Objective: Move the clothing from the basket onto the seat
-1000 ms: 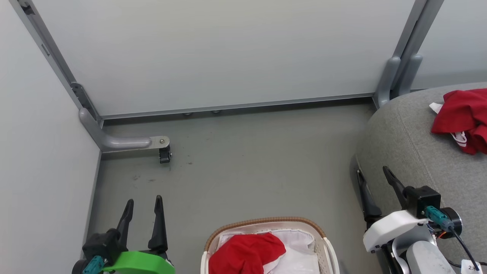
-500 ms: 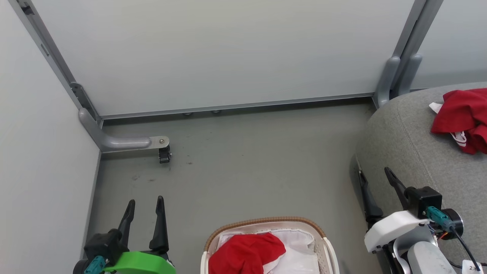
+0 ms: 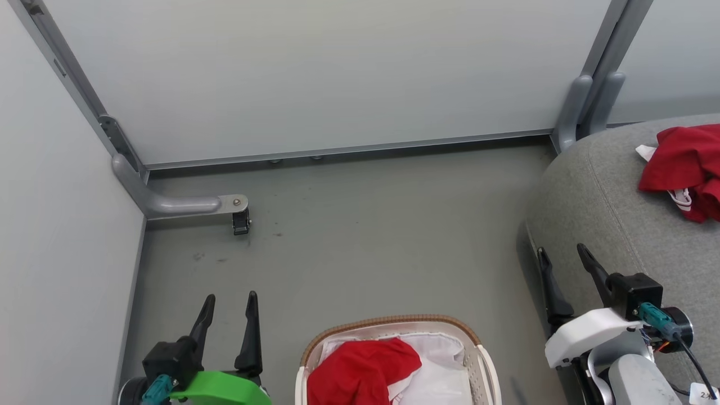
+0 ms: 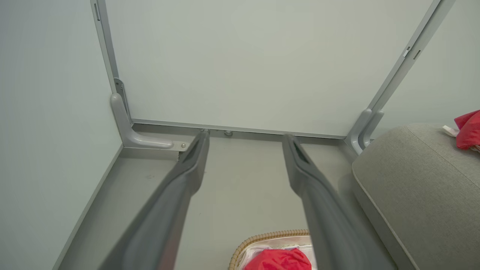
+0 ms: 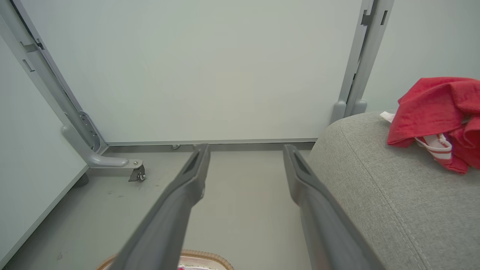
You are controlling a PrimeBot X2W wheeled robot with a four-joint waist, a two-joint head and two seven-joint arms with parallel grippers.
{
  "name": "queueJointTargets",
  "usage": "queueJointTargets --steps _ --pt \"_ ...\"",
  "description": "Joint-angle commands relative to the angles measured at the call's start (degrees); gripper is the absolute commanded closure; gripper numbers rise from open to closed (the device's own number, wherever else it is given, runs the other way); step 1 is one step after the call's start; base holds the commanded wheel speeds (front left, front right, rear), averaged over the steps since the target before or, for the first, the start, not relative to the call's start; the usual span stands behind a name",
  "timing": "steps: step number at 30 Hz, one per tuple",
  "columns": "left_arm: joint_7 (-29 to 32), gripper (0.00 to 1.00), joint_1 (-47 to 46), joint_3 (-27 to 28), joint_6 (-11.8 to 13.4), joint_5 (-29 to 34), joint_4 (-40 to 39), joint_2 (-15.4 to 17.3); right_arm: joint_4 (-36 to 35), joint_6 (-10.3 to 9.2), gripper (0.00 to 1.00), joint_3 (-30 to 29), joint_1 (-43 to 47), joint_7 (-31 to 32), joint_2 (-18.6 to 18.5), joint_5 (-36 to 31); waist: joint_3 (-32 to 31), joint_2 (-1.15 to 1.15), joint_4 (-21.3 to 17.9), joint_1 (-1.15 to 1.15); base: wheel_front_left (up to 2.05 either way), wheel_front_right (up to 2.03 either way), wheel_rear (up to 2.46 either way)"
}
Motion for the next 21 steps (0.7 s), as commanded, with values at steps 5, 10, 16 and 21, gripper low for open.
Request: queueJointTargets --steps 5,10,16,21 --pt "0.0 0.00 -4.0 -3.2 -0.7 1.5 2.8 0.1 -1.0 -0.06 0.00 -0.7 -1.8 0.0 -0.2 -1.2 3.4 0.00 -1.1 0.00 0.00 0.00 0.00" --pt "0.0 0.00 -8.3 -6.7 -1.1 2.2 6.8 0.1 -2.1 -0.06 0.00 -0.5 -4.2 0.0 -0.3 -1.7 8.3 0.00 -2.9 0.00 0.00 0.00 0.00" --pt "0.0 0.00 -15.3 -13.4 -1.8 3.9 14.7 0.1 -3.5 -0.07 0.00 -0.3 -7.9 0.0 -0.3 -1.9 16.5 0.00 -5.7 0.00 0.00 0.00 0.00" --pt "0.1 0.00 -21.2 -19.6 -2.1 5.6 23.3 0.2 -4.3 -0.06 0.00 0.4 -10.8 0.0 -0.2 -1.3 23.1 0.00 -8.4 0.00 0.00 0.00 0.00"
